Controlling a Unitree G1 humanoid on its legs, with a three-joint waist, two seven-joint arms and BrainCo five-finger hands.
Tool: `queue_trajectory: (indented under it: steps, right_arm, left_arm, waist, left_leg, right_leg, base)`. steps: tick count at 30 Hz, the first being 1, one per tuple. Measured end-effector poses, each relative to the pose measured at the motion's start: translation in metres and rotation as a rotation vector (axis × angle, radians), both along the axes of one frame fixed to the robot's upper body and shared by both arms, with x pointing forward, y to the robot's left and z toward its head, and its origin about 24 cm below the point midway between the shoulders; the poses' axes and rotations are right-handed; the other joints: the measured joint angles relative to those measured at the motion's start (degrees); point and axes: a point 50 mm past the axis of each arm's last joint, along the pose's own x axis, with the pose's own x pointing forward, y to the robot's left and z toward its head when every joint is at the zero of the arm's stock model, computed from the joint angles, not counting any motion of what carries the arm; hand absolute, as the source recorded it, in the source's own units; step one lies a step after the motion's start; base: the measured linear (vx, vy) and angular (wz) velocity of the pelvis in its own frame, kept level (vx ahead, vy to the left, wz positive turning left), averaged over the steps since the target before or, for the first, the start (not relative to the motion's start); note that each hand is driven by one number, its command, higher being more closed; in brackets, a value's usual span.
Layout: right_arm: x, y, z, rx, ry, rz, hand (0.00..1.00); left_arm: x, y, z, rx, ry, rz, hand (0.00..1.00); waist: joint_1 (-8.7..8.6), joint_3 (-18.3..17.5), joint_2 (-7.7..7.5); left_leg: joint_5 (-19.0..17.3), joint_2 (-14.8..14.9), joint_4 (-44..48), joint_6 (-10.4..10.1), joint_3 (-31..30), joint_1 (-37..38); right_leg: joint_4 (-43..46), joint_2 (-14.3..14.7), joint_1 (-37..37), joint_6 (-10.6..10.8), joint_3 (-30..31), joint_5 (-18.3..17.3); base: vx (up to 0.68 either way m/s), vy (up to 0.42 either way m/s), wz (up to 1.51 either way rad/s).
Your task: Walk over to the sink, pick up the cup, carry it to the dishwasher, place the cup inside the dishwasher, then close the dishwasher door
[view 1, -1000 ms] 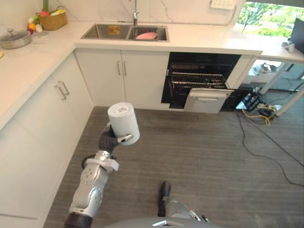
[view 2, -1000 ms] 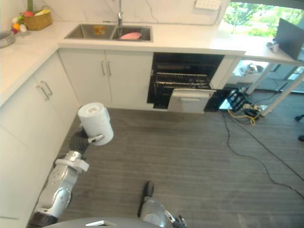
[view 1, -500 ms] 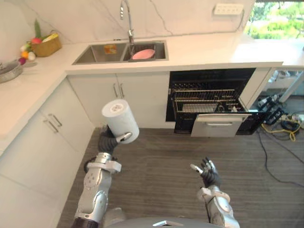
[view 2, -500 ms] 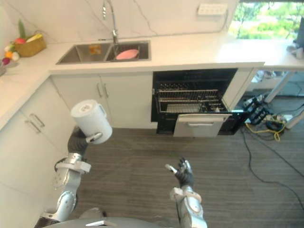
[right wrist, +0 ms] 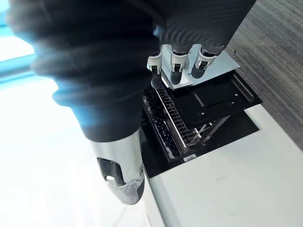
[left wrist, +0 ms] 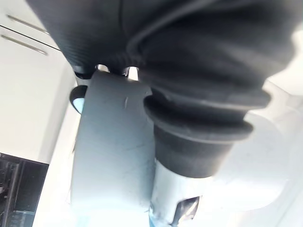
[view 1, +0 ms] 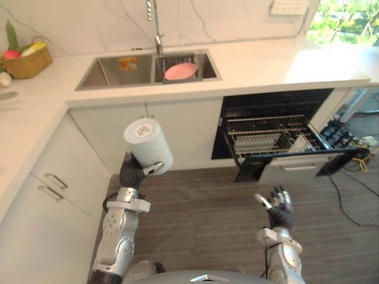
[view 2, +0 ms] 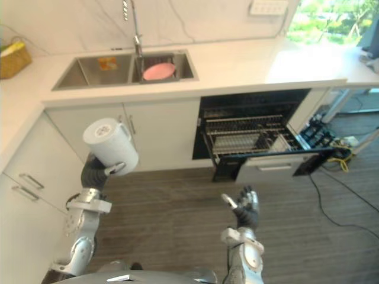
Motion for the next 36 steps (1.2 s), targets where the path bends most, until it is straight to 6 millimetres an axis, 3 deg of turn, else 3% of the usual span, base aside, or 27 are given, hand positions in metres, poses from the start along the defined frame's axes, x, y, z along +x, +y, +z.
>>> queue_trajectory:
  steps: [2, 3, 4, 5, 6, 7, 8, 9, 10, 11, 14, 16, 17, 18, 19, 20, 21, 22, 24, 26, 27, 28, 29, 30, 31, 34, 36]
  right_arm:
    - [0.006, 0.008, 0.007, 0.000, -0.044, 0.020, 0.00]
    - [0.010, 0.015, 0.015, 0.003, -0.084, 0.038, 0.00]
    - [0.013, 0.021, 0.023, 0.008, -0.129, 0.048, 0.00]
    - [0.014, 0.022, 0.027, 0.010, -0.148, 0.048, 0.00]
    - [0.016, 0.023, 0.037, 0.005, -0.195, 0.043, 0.00]
    - [0.015, 0.022, 0.046, -0.003, -0.239, 0.022, 0.00]
    - [0.015, 0.021, 0.050, -0.009, -0.267, 0.012, 0.00]
    - [0.012, 0.020, 0.052, -0.018, -0.281, 0.000, 0.00]
    - [0.008, 0.018, 0.054, -0.033, -0.282, 0.001, 0.00]
    - [0.007, 0.020, 0.061, -0.053, -0.300, 0.041, 0.00]
    - [0.011, 0.038, 0.078, -0.036, -0.394, 0.124, 0.00]
    - [0.011, 0.044, 0.089, -0.025, -0.448, 0.145, 0.00]
    - [0.009, 0.044, 0.093, -0.029, -0.462, 0.145, 0.00]
    - [0.008, 0.046, 0.094, -0.024, -0.470, 0.147, 0.00]
    - [0.009, 0.047, 0.096, -0.023, -0.478, 0.147, 0.00]
    - [0.007, 0.047, 0.101, -0.032, -0.496, 0.159, 0.00]
    - [0.006, 0.048, 0.104, -0.032, -0.508, 0.164, 0.00]
    - [0.007, 0.047, 0.109, -0.041, -0.533, 0.162, 0.00]
    - [0.009, 0.046, 0.109, -0.048, -0.536, 0.161, 0.00]
    - [0.011, 0.046, 0.110, -0.051, -0.542, 0.167, 0.00]
    - [0.013, 0.047, 0.111, -0.052, -0.548, 0.170, 0.00]
    - [0.018, 0.046, 0.110, -0.059, -0.548, 0.179, 0.00]
    - [0.021, 0.046, 0.108, -0.064, -0.539, 0.186, 0.00]
    - [0.025, 0.045, 0.102, -0.069, -0.508, 0.197, 0.00]
    - [0.026, 0.046, 0.093, -0.064, -0.465, 0.212, 0.00]
    - [0.029, 0.059, 0.091, -0.015, -0.465, 0.231, 0.00]
    - [0.036, 0.067, 0.096, 0.002, -0.492, 0.255, 0.00]
  left_arm:
    - [0.000, -0.001, 0.008, 0.049, -0.035, 0.011, 1.00]
    - [0.003, -0.001, 0.013, 0.068, -0.049, 0.033, 1.00]
    - [0.005, 0.000, 0.017, 0.069, -0.060, 0.054, 1.00]
    - [0.006, -0.001, 0.019, 0.067, -0.066, 0.059, 1.00]
    - [0.007, -0.001, 0.025, 0.063, -0.090, 0.062, 1.00]
    - [0.006, -0.001, 0.028, 0.066, -0.107, 0.052, 1.00]
    - [0.005, -0.001, 0.029, 0.078, -0.116, 0.039, 1.00]
    - [0.004, -0.005, 0.027, 0.082, -0.113, 0.016, 1.00]
    - [0.003, -0.011, 0.025, 0.076, -0.105, -0.007, 1.00]
    - [-0.002, -0.022, 0.024, 0.065, -0.102, -0.038, 1.00]
    - [-0.003, -0.032, 0.031, 0.052, -0.135, -0.071, 1.00]
    - [-0.003, -0.038, 0.037, 0.036, -0.160, -0.097, 1.00]
    - [-0.005, -0.042, 0.036, 0.027, -0.157, -0.117, 1.00]
    - [-0.006, -0.043, 0.036, 0.023, -0.156, -0.122, 1.00]
    - [-0.006, -0.046, 0.036, 0.019, -0.153, -0.130, 1.00]
    - [-0.008, -0.047, 0.034, 0.008, -0.139, -0.134, 1.00]
    - [-0.008, -0.048, 0.033, 0.008, -0.135, -0.137, 1.00]
    - [-0.009, -0.049, 0.030, 0.009, -0.121, -0.141, 1.00]
    - [-0.011, -0.048, 0.021, 0.012, -0.087, -0.135, 1.00]
    - [-0.015, -0.045, 0.011, 0.017, -0.050, -0.118, 1.00]
    - [-0.018, -0.043, 0.005, 0.020, -0.024, -0.108, 1.00]
    - [-0.021, -0.040, 0.003, 0.024, -0.019, -0.085, 1.00]
    - [-0.023, -0.038, 0.002, 0.024, -0.020, -0.073, 1.00]
    - [-0.023, -0.037, 0.001, 0.027, -0.016, -0.061, 1.00]
    - [-0.024, -0.033, -0.001, 0.032, -0.003, -0.044, 1.00]
    - [-0.020, -0.022, 0.002, 0.070, -0.019, -0.005, 1.00]
    - [-0.016, -0.015, 0.005, 0.088, -0.033, 0.028, 1.00]
  waist:
    - [-0.11, 0.09, 0.65]
    - [-0.08, 0.65, 0.99]
    - [-0.25, 1.12, 1.52]
    - [-0.23, 1.38, 1.59]
    - [-0.15, 1.19, 1.93]
    - [-0.57, 1.16, 1.15]
    - [-1.05, 1.15, -0.71]
    - [-1.69, 1.69, -2.18]
    - [-1.55, 2.14, -1.80]
    - [-0.12, 2.60, 1.25]
    - [0.14, 1.77, 3.74]
    - [-0.35, 1.17, 4.36]
    - [-0.33, 0.40, 5.10]
    - [-0.12, -0.28, 5.08]
    - [-0.33, -0.32, 4.58]
    - [0.09, -0.32, 5.49]
    - [0.18, -0.09, 5.54]
    - [0.01, -0.42, 6.65]
    - [0.27, -0.54, 6.86]
    - [1.07, -0.47, 6.38]
    - [1.83, -0.70, 5.77]
    - [2.33, -0.87, 5.78]
    - [2.54, -1.03, 6.08]
    - [3.20, -1.15, 7.00]
    - [3.48, -1.81, 7.01]
    - [2.58, -2.16, 2.77]
    - [2.73, -1.78, 1.45]
  left_leg:
    - [-1.05, 0.44, -2.17, 0.85, 1.23, 3.59]
    - [-1.22, 0.97, -3.73, 0.81, 1.69, 5.82]
    - [-1.78, 1.92, -4.64, 0.65, 1.94, 7.12]
    - [-2.17, 2.36, -5.03, 0.65, 2.01, 7.20]
    - [-2.43, 2.92, -6.07, 0.70, 1.96, 7.52]
    - [-2.47, 2.90, -7.48, 0.36, 1.67, 8.11]
    - [-2.67, 1.63, -8.22, -1.19, 0.66, 9.03]
    - [-3.19, 0.82, -8.12, -2.63, -1.23, 10.55]
    - [-3.88, 0.88, -7.76, -4.28, -2.14, 12.25]
    - [-5.21, 3.89, -6.74, -6.03, -1.03, 13.78]
    - [-8.46, 7.04, -4.65, -7.36, -0.12, 14.14]
    - [-11.30, 8.54, -3.57, -6.42, 0.17, 14.39]
    - [-12.56, 9.80, -3.50, -3.68, 1.03, 15.62]
    - [-12.28, 10.22, 0.35, -2.88, 1.10, 14.83]
    - [-10.30, 13.23, 14.02, 0.21, 0.79, 9.95]
    - [-3.96, 16.93, 26.94, 0.57, 0.16, 4.36]
    - [-2.42, 18.38, 32.34, -0.77, -1.03, 1.76]
    - [-3.41, 19.46, 38.38, -3.14, -2.52, -1.95]
    - [-5.71, 18.19, 36.90, -3.09, -2.49, -4.64]
    - [-7.34, 14.99, 26.73, -2.89, -2.68, -5.98]
    - [-6.86, 11.35, 15.68, -3.52, -4.41, -6.20]
    - [-3.90, 8.05, 2.74, -5.34, -7.96, -5.74]
    - [-1.58, 7.15, -2.77, -5.99, -9.45, -5.83]
    - [5.79, 7.11, -9.20, -6.48, -10.39, -5.89]
    - [11.51, 6.81, -9.26, -5.54, -9.95, -5.33]
    - [10.86, 3.69, -10.28, -4.04, -7.71, -4.66]
    - [10.22, 2.20, -11.59, -3.01, -6.34, -3.28]
  right_leg:
    - [8.67, 0.13, -5.31, -0.68, 0.35, -3.63]
    - [10.81, 2.08, -8.02, -1.55, -1.78, -9.27]
    - [7.83, 5.83, -10.12, -1.75, -4.24, -12.98]
    - [4.38, 8.15, -11.48, -1.92, -5.04, -14.01]
    - [-5.93, 12.96, -13.59, -1.96, -6.60, -13.85]
    - [-20.67, 16.95, -13.90, -1.80, -7.42, -9.82]
    - [-30.06, 18.27, -13.31, -2.32, -7.67, -4.39]
    - [-32.12, 18.56, -11.74, -4.22, -7.05, 2.05]
    - [-32.62, 19.12, -10.00, -7.40, -7.21, 6.34]
    - [-31.03, 21.50, -8.63, -7.92, -7.12, 4.43]
    - [-24.48, 23.64, -10.91, -8.71, -6.72, -1.01]
    - [-18.86, 23.85, -12.58, -8.78, -7.61, -6.86]
    - [-16.86, 23.86, -12.09, -8.93, -9.44, -9.66]
    - [-16.33, 23.48, -11.83, -8.85, -9.92, -10.55]
    - [-15.60, 23.68, -11.16, -9.14, -10.22, -12.08]
    - [-16.91, 24.59, -8.46, -9.26, -9.77, -12.81]
    - [-17.80, 25.00, -7.18, -9.23, -9.70, -13.17]
    - [-19.36, 25.41, -4.68, -9.54, -9.26, -13.64]
    - [-22.51, 25.10, -0.31, -9.09, -8.34, -14.04]
    - [-26.07, 24.28, 3.08, -8.26, -6.52, -13.79]
    - [-27.81, 23.06, 4.16, -7.14, -4.86, -13.23]
    - [-29.63, 22.49, 4.60, -5.52, -3.02, -12.30]
    - [-30.42, 22.57, 4.59, -4.78, -2.04, -12.10]
    - [-31.57, 23.37, 4.91, -3.42, -0.11, -12.14]
    - [-32.26, 23.35, 6.01, -1.83, 1.83, -12.42]
    - [-34.18, 19.87, 6.28, -0.74, 2.50, -11.71]
    - [-34.87, 18.30, 6.68, 0.07, 2.20, -11.09]
  base:
    - [0.19, 0.087, -0.38]
    - [0.16, 0.028, -0.43]
    - [0.15, -0.004, -0.36]
    - [0.20, -0.032, -0.29]
    - [0.22, -0.067, -0.08]
    - [0.30, -0.089, 0.11]
    - [0.31, -0.087, 0.47]
    - [0.37, -0.097, 0.52]
    - [0.36, -0.074, 0.17]
    - [0.34, -0.053, -0.16]
    - [0.27, -0.055, -0.27]
    - [0.20, -0.092, -0.04]
    - [0.19, -0.056, 0.01]
    - [0.30, -0.027, -0.08]
    - [0.32, -0.053, -0.16]
    - [0.35, -0.048, -0.18]
    - [0.39, -0.011, -0.18]
    - [0.45, 0.086, -0.14]
    - [0.47, 0.101, -0.26]
    - [0.39, 0.093, -0.45]
    - [0.34, 0.146, -0.73]
    - [0.39, 0.188, -0.80]
    - [0.32, 0.202, -0.90]
    - [0.36, 0.256, -0.87]
    - [0.39, 0.252, -0.75]
    - [0.32, 0.197, -0.26]
    - [0.18, 0.147, -0.18]
